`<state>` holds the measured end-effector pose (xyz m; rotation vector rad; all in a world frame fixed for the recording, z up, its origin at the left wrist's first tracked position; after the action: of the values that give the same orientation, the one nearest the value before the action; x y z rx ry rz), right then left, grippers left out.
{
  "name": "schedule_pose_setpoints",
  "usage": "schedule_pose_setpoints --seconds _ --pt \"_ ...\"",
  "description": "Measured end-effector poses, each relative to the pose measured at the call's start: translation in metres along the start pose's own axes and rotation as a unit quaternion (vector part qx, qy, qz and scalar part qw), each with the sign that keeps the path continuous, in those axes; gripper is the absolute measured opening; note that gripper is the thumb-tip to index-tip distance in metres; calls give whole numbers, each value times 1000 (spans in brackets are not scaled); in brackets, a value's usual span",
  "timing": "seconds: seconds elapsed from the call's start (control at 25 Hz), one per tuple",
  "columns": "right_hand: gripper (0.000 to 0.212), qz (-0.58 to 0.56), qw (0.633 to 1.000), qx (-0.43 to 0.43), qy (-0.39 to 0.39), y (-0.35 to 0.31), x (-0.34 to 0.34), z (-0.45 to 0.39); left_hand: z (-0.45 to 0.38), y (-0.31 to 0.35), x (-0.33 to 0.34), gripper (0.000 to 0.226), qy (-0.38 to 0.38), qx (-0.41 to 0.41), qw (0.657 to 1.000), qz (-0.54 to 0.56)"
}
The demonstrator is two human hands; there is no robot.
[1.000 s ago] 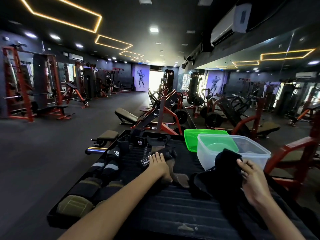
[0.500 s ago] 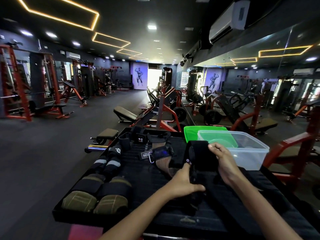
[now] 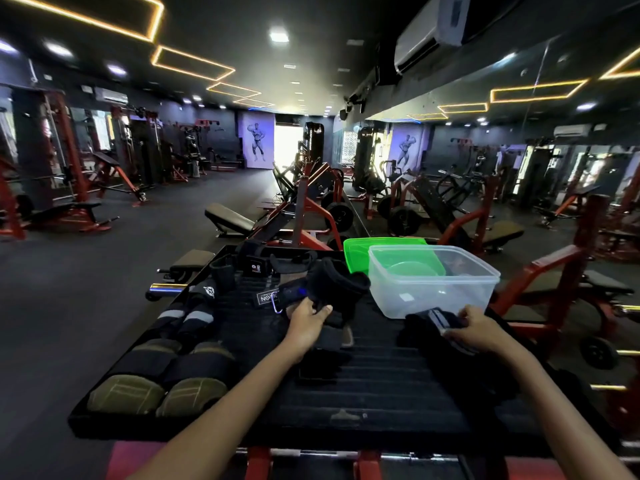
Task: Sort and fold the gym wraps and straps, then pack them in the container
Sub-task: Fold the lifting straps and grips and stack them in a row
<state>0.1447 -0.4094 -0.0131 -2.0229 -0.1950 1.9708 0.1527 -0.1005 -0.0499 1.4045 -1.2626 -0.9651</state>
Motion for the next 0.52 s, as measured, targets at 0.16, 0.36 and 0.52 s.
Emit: schedule_pose_setpoints --seconds 0.16,0.36,0.52 --pt "114 60 990 75 -105 40 17 15 -13 -13 7 31 27 -46 998 -25" --pt "89 22 999 19 -40 24 12 24 -11 -29 46 36 64 -187 972 128" --pt "78 -82 994 -19 68 16 -2 28 -11 -29 83 37 40 -188 981 18"
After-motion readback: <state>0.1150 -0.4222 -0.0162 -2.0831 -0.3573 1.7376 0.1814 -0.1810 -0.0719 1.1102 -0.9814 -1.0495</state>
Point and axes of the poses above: each hand's wrist, its own z-axis away from the middle knuckle, its own x-axis out of the palm, y = z × x, the point moved 5 cm from there along -z, towards the middle knuckle, and after that the axes turned 15 degrees about z, right-handed, at the moved point
